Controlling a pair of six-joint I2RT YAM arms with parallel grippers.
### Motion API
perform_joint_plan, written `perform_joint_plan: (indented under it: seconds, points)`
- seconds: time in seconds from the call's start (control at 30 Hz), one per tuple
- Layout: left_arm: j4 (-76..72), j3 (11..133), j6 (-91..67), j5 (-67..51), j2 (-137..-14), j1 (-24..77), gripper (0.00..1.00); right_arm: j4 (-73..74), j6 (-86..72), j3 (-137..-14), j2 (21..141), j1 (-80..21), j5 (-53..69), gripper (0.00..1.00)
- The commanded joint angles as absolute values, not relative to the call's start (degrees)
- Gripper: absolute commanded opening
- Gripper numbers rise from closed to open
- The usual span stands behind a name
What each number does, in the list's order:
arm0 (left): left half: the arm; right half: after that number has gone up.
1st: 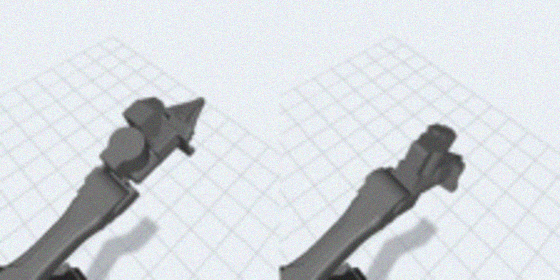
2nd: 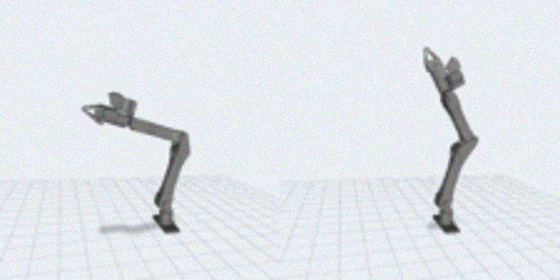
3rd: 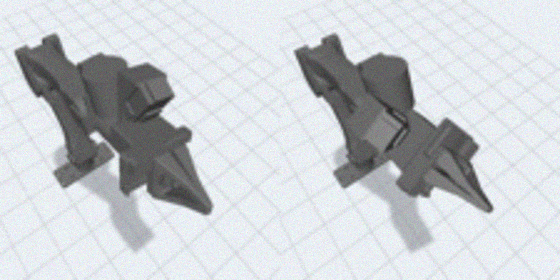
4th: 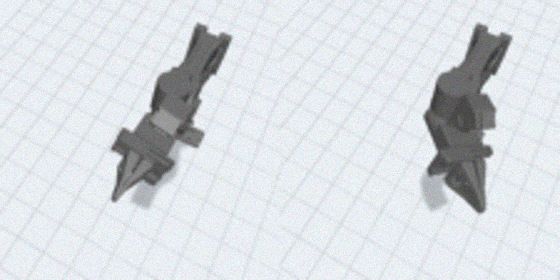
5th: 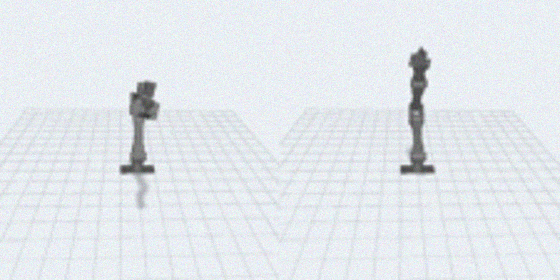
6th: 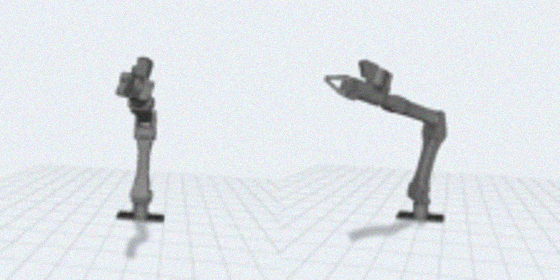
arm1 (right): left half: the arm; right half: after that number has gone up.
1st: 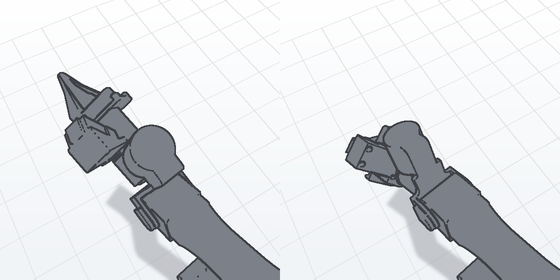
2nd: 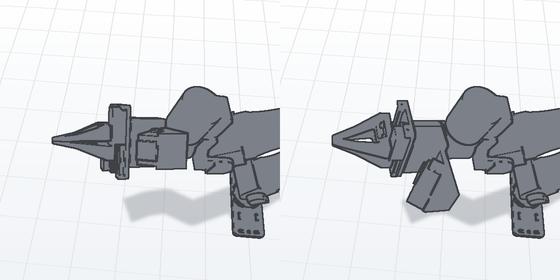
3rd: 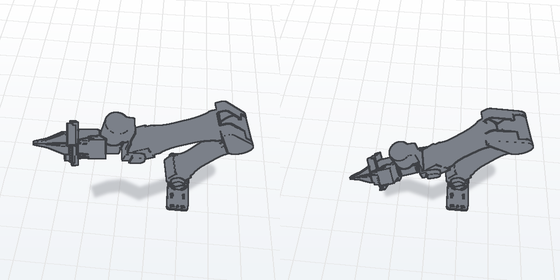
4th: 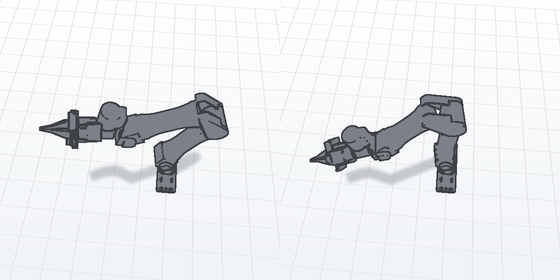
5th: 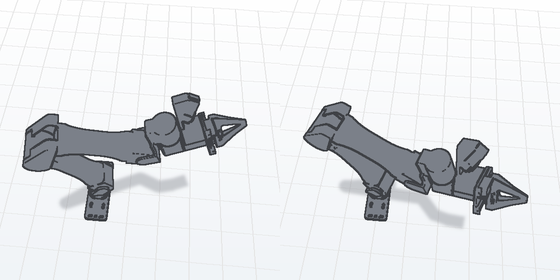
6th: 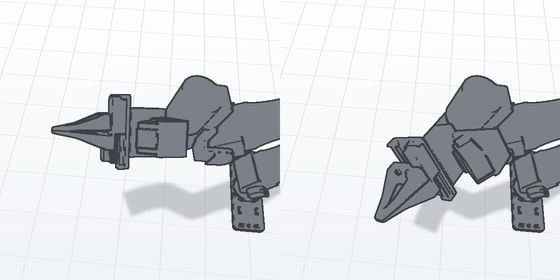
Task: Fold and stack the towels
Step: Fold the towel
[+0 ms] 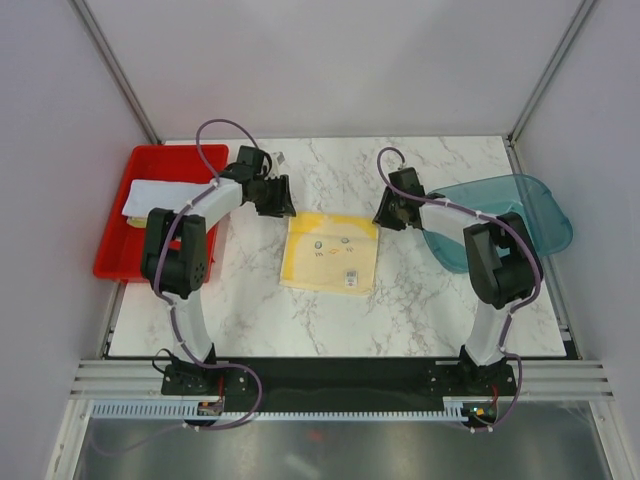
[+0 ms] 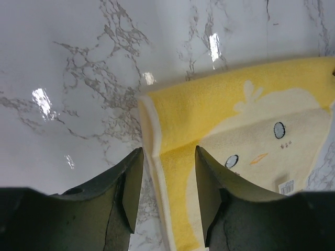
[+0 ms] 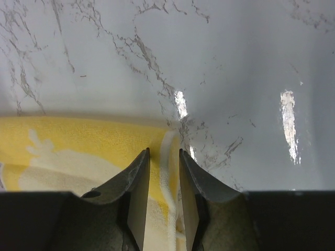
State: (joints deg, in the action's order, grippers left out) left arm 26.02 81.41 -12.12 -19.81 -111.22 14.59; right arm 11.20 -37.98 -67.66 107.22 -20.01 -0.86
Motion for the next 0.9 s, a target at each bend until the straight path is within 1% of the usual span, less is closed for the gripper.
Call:
perform_joint_plan:
  seconds: [0.0, 0.07, 0.1, 0.2, 0.23, 0.27, 0.3, 0.33, 0.37, 0.43, 0.47, 0.5, 0.57, 0.6, 0.7, 0.8, 0.87]
  points:
    - [24.61, 85.16, -12.22, -22.23, -114.33, 14.41, 0.51, 9.93, -38.41, -70.14, 108.54, -19.86, -0.09, 0.36]
    - [24.26, 86.3, -11.95, -23.98, -115.57, 14.33, 0.49, 9.58, -37.89, -70.57, 109.16, -19.78, -0.09, 0.35]
    - [24.08, 86.66, -11.87, -24.52, -116.62, 14.33, 0.45, 9.58, -37.71, -70.75, 109.42, -19.69, -0.09, 0.32]
    - [24.08, 87.71, -11.78, -24.96, -117.68, 14.24, 0.43, 9.4, -36.48, -71.1, 109.95, -19.51, -0.09, 0.26]
    - [24.08, 88.15, -11.78, -25.05, -118.29, 14.33, 0.43, 9.23, -36.21, -71.19, 110.04, -19.42, -0.09, 0.19]
    - [24.08, 88.33, -11.86, -24.96, -118.74, 14.24, 0.43, 9.23, -35.86, -71.19, 110.04, -19.34, -0.09, 0.15]
    - [24.08, 88.68, -11.87, -24.96, -119.09, 14.24, 0.4, 9.05, -35.25, -71.28, 109.95, -19.25, -0.17, 0.07]
    - [24.08, 88.86, -11.87, -25.05, -119.79, 14.24, 0.38, 8.88, -34.98, -71.37, 109.86, -19.25, -0.09, 0.04]
    - [24.08, 89.03, -11.95, -25.05, -119.97, 14.24, 0.29, 8.01, -34.72, -71.37, 109.78, -19.25, -0.09, 0.01]
    - [24.08, 89.3, -12.13, -24.44, -120.76, 14.06, 0.15, 6.95, -34.1, -71.28, 109.77, -19.16, 1.75, 0.0]
    - [24.08, 89.3, -12.22, -23.91, -121.02, 14.15, 0.05, 5.9, -34.1, -71.37, 109.86, -19.16, 2.19, 0.0]
    - [24.08, 89.38, -12.39, -23.56, -121.29, 14.06, 0.02, 5.54, -33.93, -71.37, 110.3, -19.16, 2.2, 0.0]
    - [24.0, 89.56, -12.74, -23.55, -121.99, 13.89, 0.02, 4.84, -33.23, -71.89, 110.92, -19.07, 2.46, 0.0]
    - [23.99, 89.91, -12.83, -23.29, -122.34, 13.89, 0.02, 4.57, -33.05, -71.98, 111.35, -18.99, 2.55, 0.02]
    - [23.99, 90.09, -13.8, -21.45, -122.78, 13.62, 0.02, 2.82, -32.52, -72.07, 111.62, -18.9, 2.55, 0.03]
    - [23.82, 90.35, -14.5, -20.4, -123.4, 13.27, 0.02, 1.06, -32.52, -72.25, 112.23, -18.37, 2.81, 0.0]
    - [23.82, 90.53, -14.94, -19.43, -123.57, 13.18, 0.02, 0.27, -33.13, -71.98, 112.76, -17.67, 3.95, 0.0]
